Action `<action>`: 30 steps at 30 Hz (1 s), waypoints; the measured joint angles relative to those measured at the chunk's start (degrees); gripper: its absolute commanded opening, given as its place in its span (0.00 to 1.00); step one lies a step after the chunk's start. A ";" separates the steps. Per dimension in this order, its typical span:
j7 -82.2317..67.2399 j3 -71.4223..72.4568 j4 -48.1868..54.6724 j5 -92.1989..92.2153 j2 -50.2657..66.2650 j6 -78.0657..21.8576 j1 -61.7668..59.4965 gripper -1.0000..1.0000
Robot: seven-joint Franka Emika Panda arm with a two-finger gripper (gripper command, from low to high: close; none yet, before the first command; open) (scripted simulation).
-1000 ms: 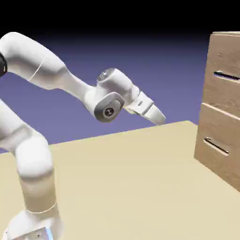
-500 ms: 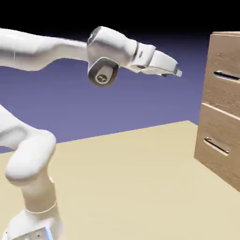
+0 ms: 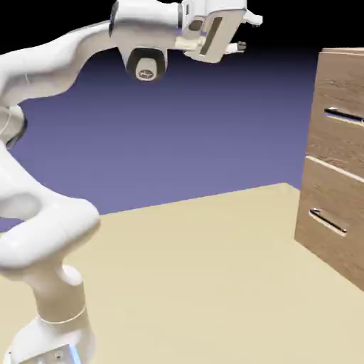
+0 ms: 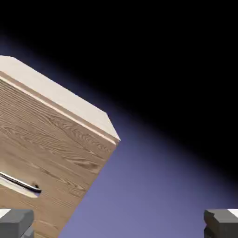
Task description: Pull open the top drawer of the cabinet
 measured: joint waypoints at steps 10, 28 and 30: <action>-24.92 12.47 11.07 24.34 -7.76 -4.31 -18.87 0.50; -69.77 34.92 30.98 68.14 -21.74 -12.08 -52.85 0.50; -74.75 37.41 33.20 73.01 -23.29 -12.94 -56.62 0.50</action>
